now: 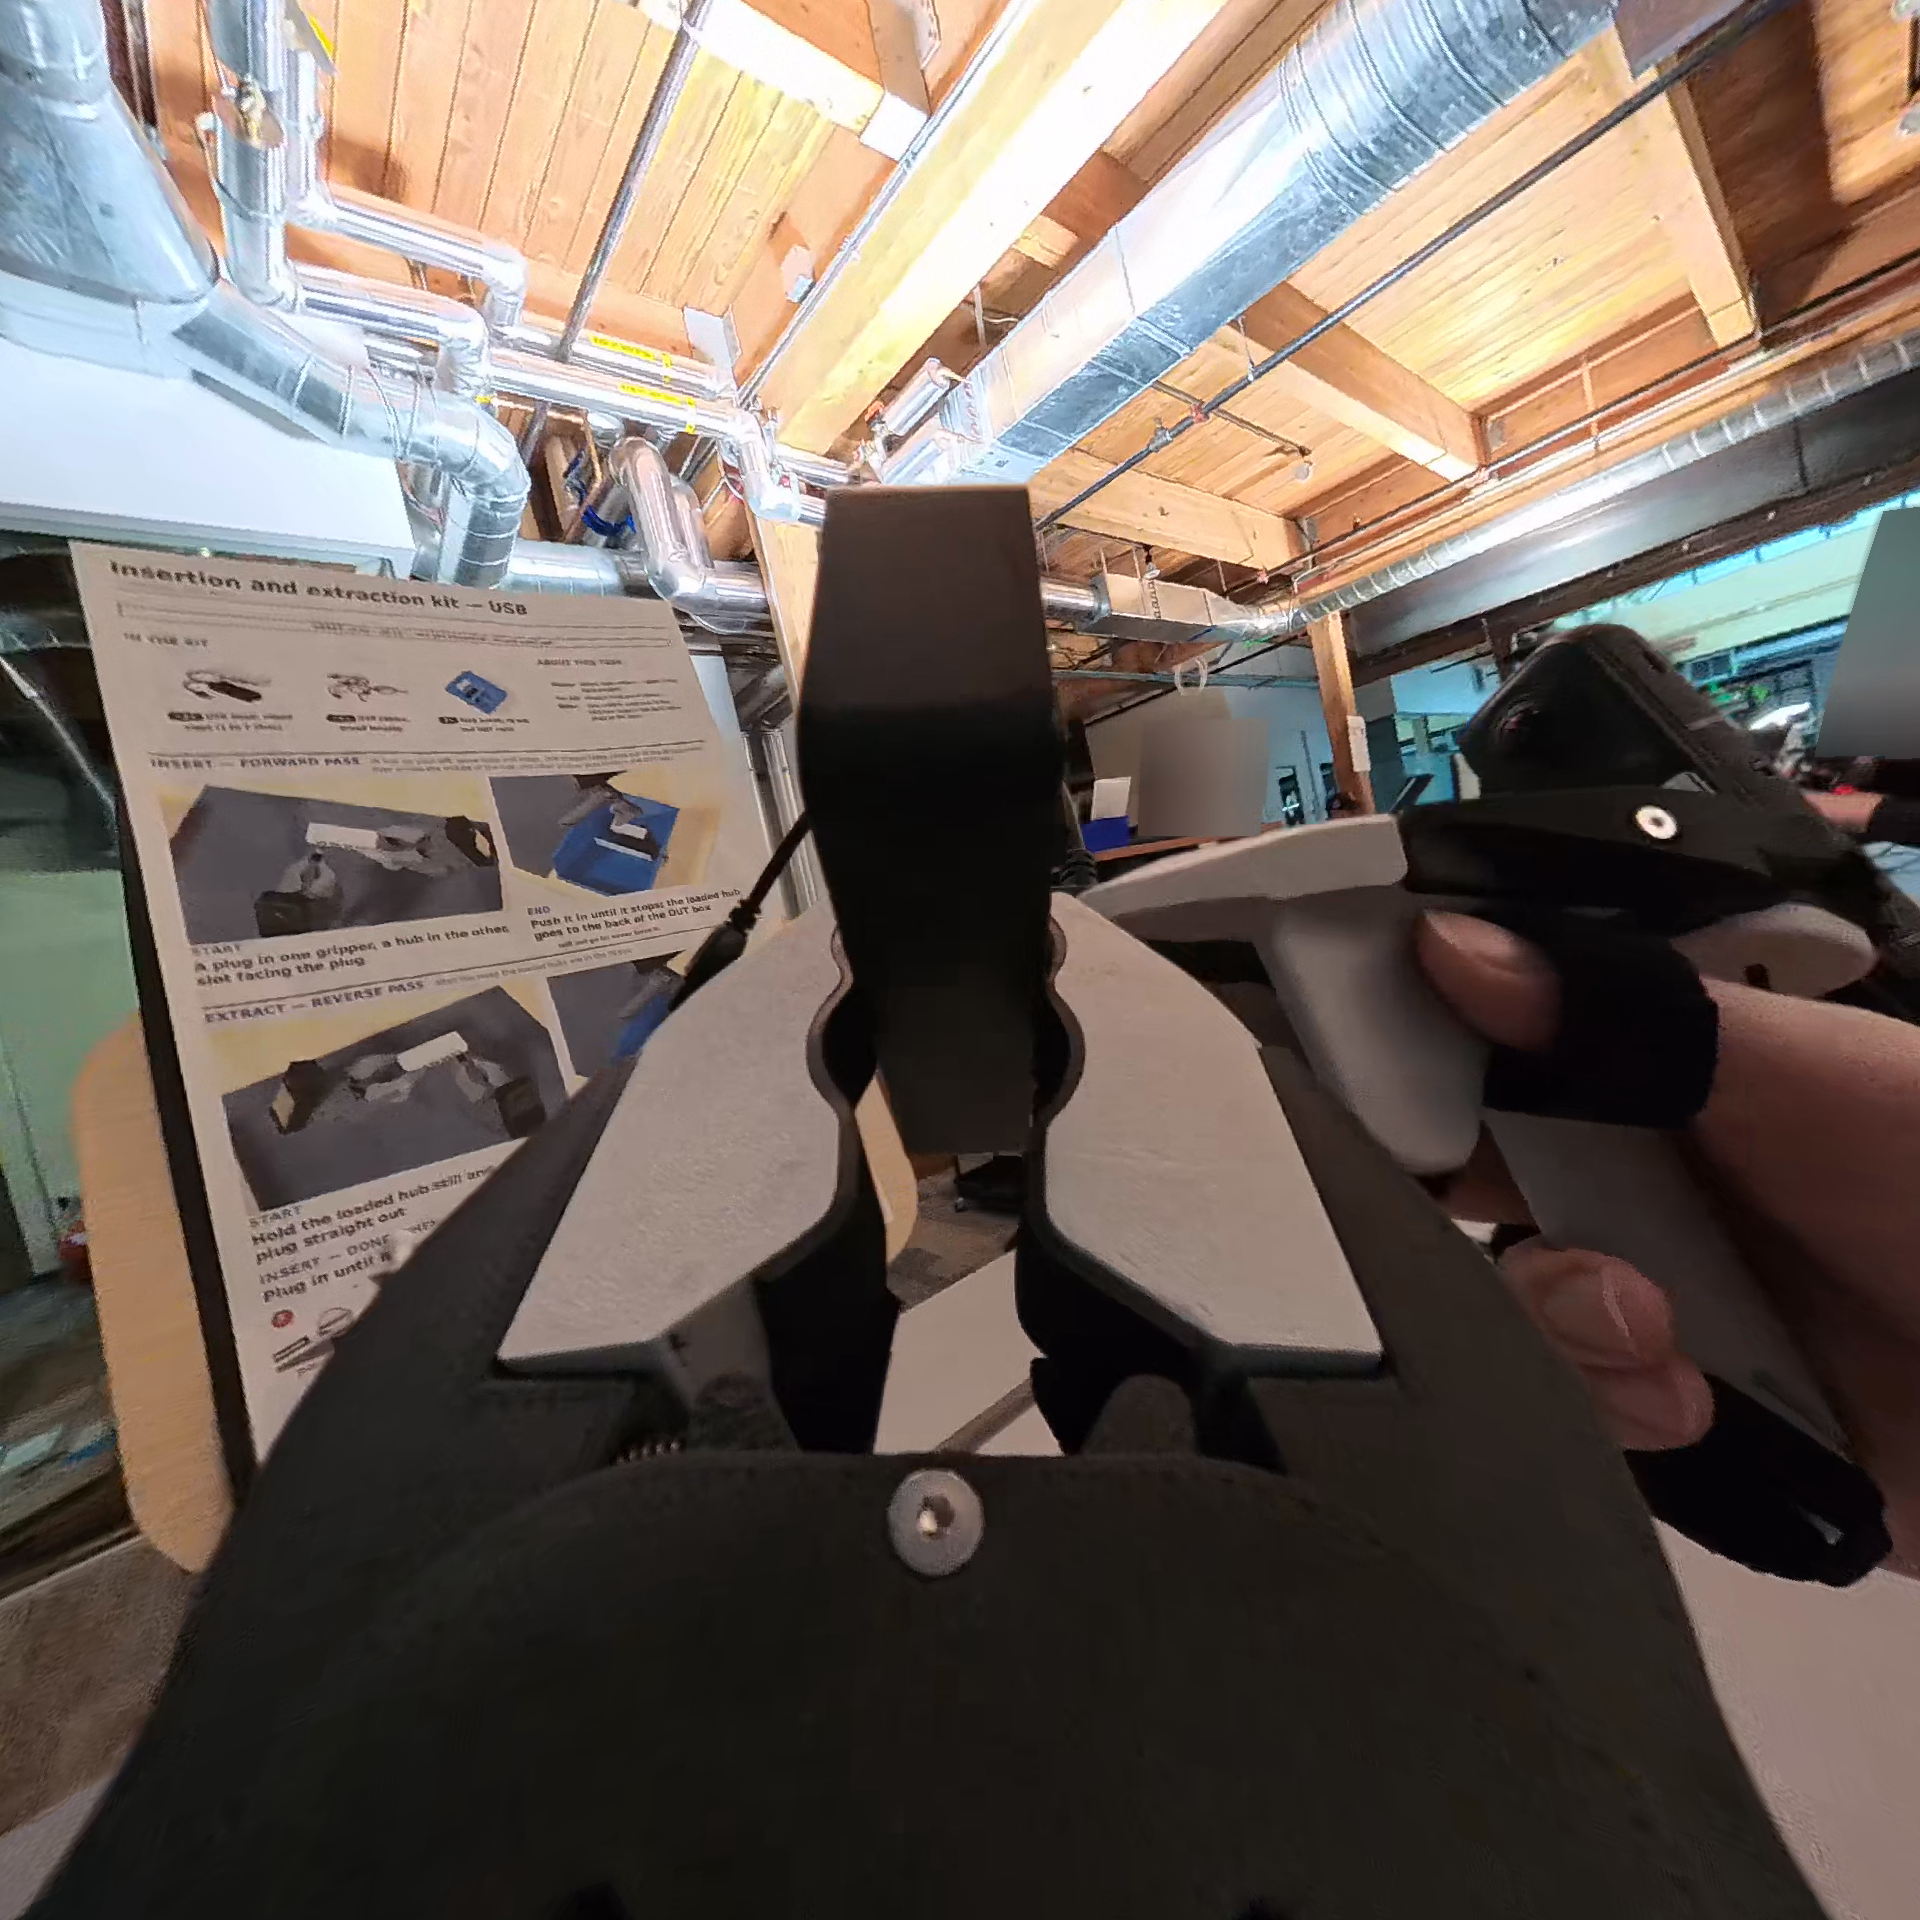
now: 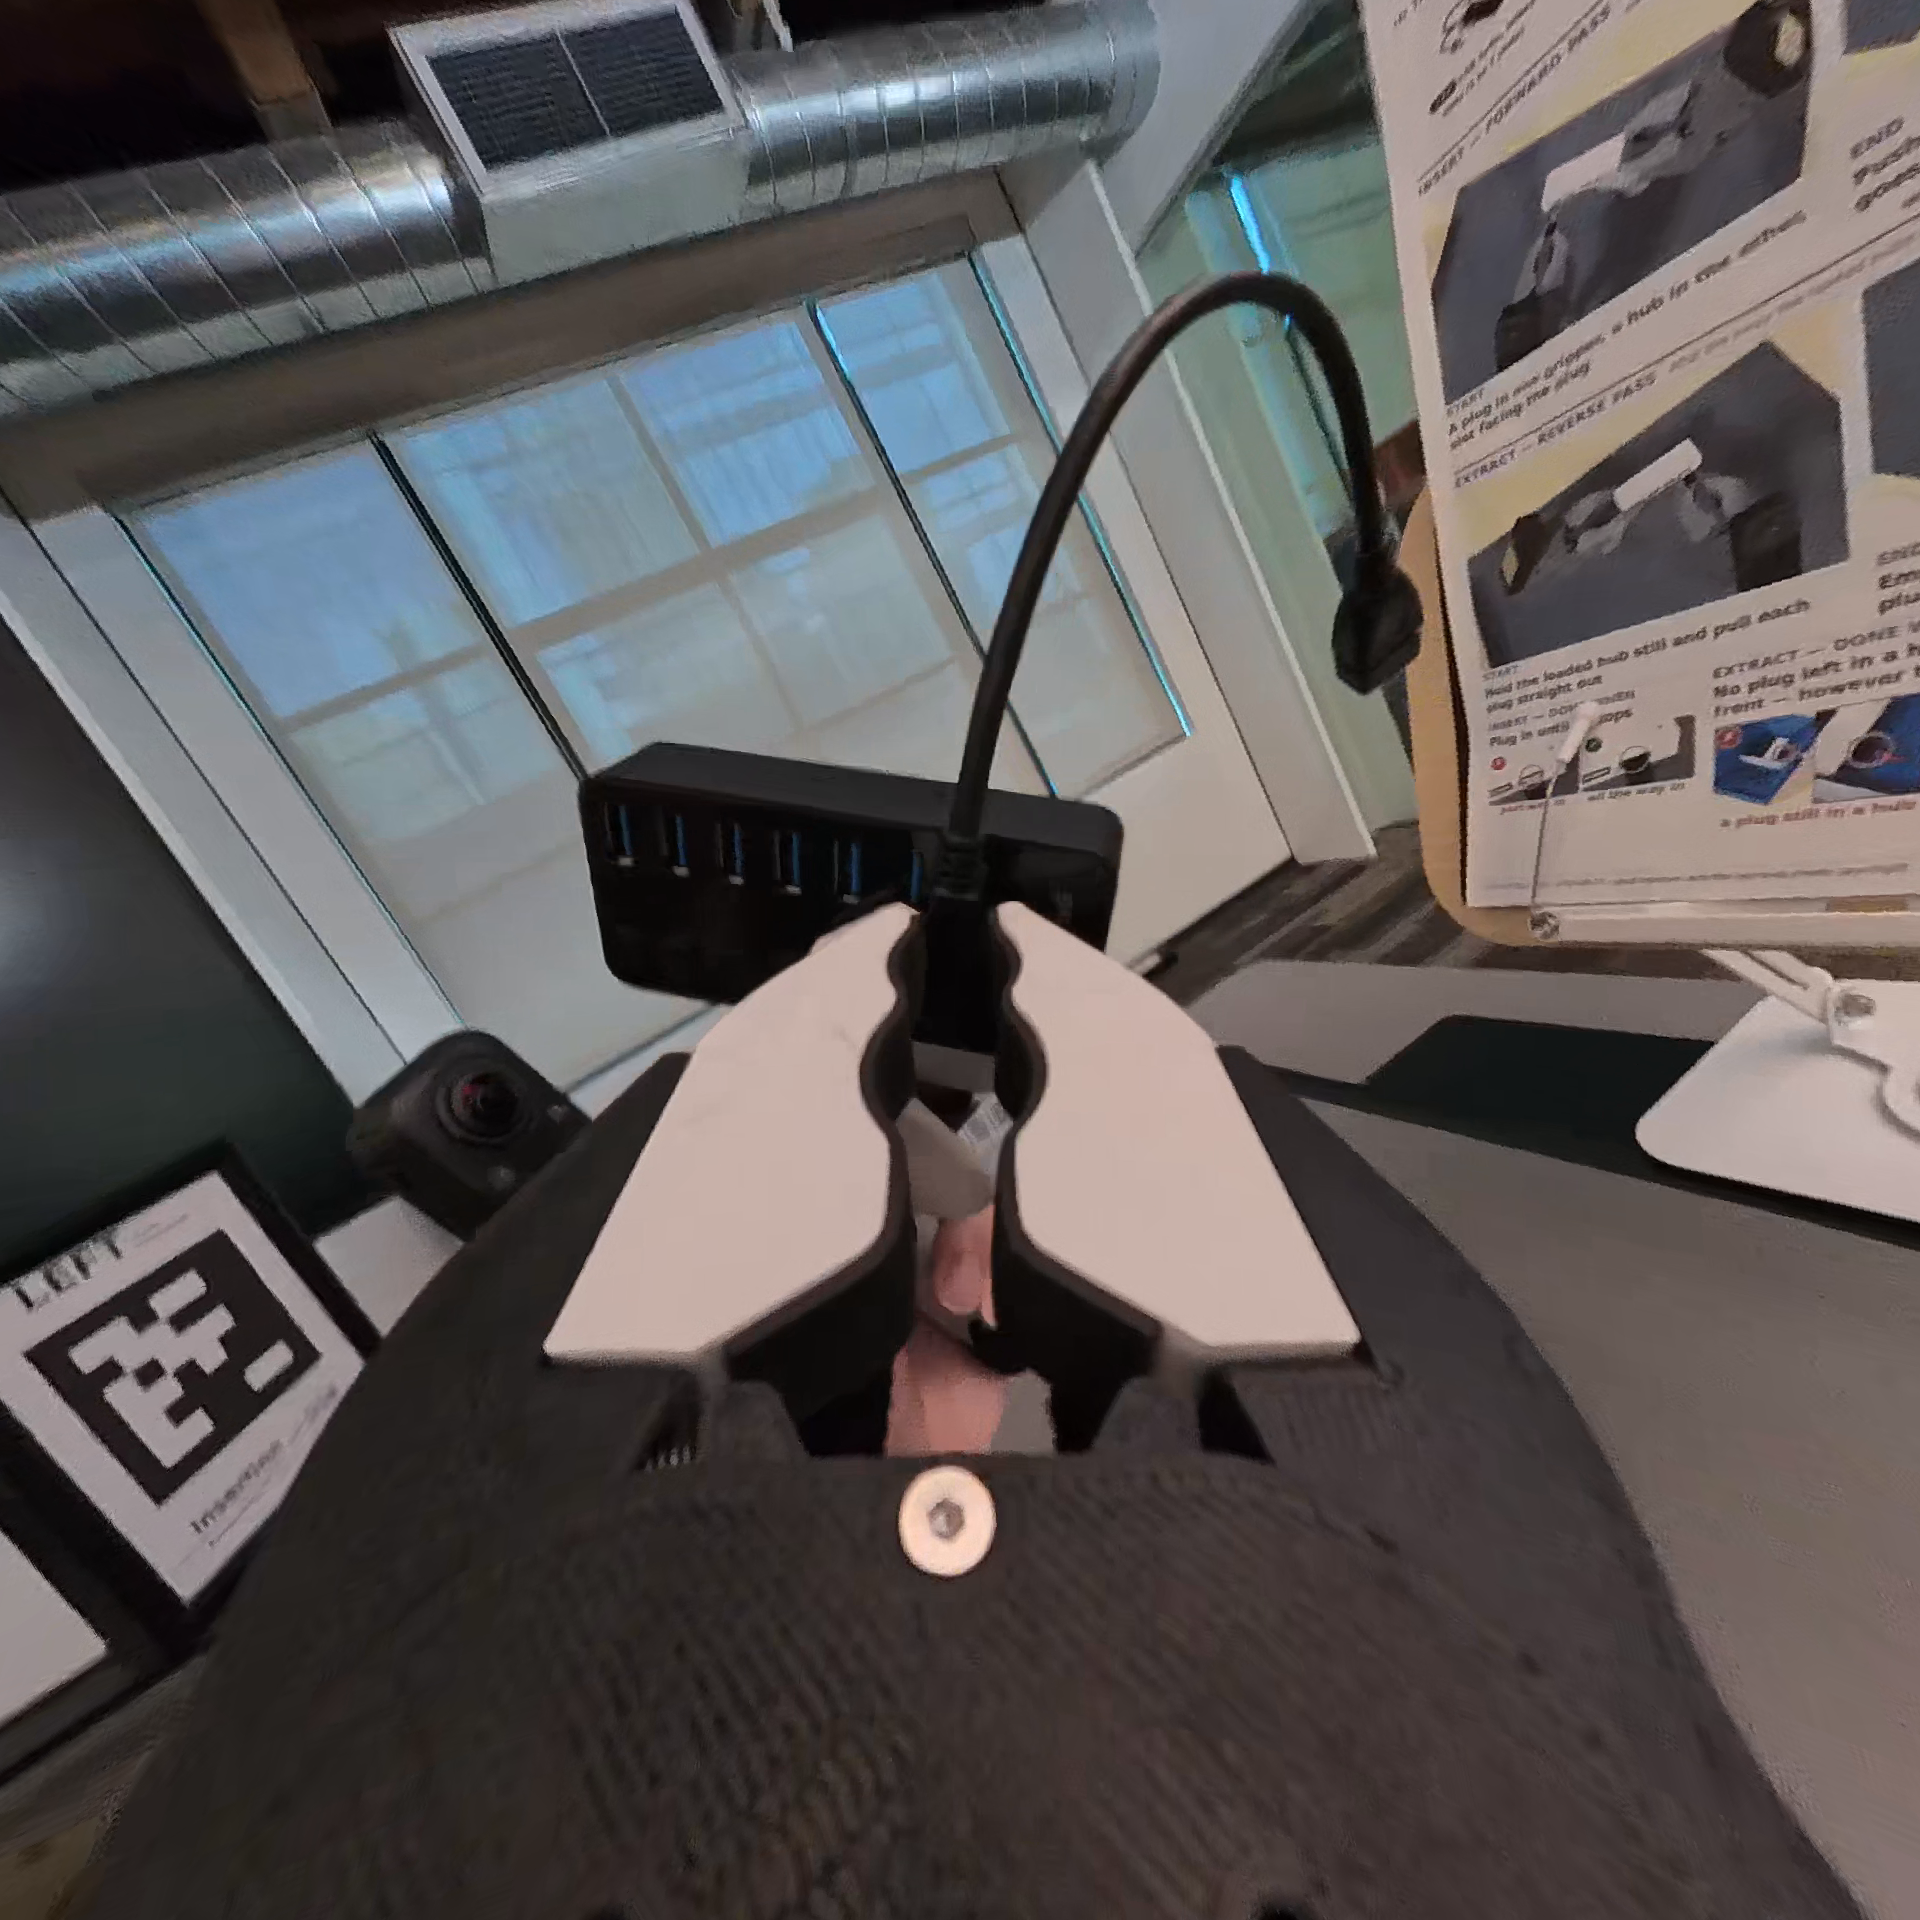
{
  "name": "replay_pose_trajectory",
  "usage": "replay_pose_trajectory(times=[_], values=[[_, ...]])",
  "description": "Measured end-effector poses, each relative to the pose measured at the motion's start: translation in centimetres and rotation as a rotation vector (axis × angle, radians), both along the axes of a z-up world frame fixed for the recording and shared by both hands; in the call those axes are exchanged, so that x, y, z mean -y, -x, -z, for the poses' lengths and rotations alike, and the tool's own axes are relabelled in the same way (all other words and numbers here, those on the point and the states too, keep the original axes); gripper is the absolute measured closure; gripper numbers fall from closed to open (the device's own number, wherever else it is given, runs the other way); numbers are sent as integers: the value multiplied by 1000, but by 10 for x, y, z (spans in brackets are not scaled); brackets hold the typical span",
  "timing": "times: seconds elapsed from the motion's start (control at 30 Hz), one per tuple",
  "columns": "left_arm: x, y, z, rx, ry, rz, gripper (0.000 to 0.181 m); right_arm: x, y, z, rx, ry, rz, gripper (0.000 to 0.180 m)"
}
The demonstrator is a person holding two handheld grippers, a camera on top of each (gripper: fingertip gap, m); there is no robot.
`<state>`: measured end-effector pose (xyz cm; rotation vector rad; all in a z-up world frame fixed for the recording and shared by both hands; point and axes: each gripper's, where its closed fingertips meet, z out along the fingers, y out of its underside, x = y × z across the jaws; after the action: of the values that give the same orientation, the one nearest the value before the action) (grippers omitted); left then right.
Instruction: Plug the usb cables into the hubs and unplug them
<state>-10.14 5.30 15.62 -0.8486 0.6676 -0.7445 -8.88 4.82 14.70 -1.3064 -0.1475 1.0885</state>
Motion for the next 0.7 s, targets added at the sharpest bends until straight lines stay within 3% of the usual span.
replay_pose_trajectory(times=[0.4, 0.53, 0.7], values=[[-5, 3, 1, -28, -61, -103, 155, -11, 3, -2, -137, 43, 28, 171], [-10, 9, -4, -40, -79, -151, 155, -16, 6, -5, -135, -9, 100, 171], [-7, 23, -16, -85, -115, -219, 155, -16, 20, -15, -224, -46, 59, 171]])
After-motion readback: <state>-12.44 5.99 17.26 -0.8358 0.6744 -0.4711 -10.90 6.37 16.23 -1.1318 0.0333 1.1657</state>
